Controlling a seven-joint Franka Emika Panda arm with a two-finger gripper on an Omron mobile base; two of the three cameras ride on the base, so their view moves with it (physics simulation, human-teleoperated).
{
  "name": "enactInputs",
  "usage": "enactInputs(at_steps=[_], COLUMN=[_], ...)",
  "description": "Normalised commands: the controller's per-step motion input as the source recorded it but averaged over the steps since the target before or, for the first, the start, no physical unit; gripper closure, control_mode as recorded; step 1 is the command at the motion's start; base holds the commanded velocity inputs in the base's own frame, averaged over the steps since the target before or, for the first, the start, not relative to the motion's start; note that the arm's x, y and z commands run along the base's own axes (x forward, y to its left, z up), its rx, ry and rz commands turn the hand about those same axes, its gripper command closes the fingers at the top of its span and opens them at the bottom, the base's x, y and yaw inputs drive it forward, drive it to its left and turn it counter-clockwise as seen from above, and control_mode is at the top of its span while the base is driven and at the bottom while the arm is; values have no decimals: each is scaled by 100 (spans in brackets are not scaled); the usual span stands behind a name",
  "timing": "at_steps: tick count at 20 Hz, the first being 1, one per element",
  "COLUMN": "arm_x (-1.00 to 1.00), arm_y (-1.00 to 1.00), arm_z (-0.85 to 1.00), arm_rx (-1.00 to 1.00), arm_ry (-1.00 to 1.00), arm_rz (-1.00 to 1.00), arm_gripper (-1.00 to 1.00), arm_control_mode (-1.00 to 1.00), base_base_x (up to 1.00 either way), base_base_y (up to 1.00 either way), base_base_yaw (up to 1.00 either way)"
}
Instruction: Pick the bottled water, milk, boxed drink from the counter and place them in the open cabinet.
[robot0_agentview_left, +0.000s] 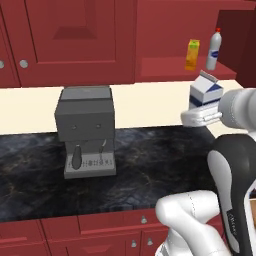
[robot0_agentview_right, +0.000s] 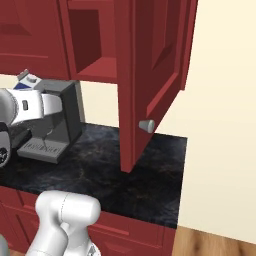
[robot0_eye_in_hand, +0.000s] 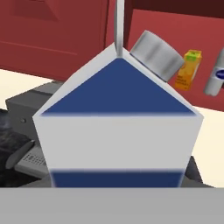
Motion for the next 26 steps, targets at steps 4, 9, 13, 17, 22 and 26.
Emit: enactInputs(at_steps=[4, 9, 13, 17, 22, 26], arm_x=[21, 14, 16, 19, 24, 30], arm_y=[-18, -13, -9, -3, -1, -9], arm_z=[1, 1, 4, 11, 3, 0], arm_rx=[0, 0, 2, 5, 5, 4], arm_ry=[0, 0, 0, 0, 0, 0], arm_rz=[-2, -2, -3, -5, -4, -2], arm_gripper=[100, 100, 100, 100, 100, 100], arm_control_mode=[-100, -100, -100, -100, -100, -100], base_base_x=[0, 0, 0, 0, 0, 0], base_base_y=[0, 0, 0, 0, 0, 0], base_base_yaw=[0, 0, 0, 0, 0, 0])
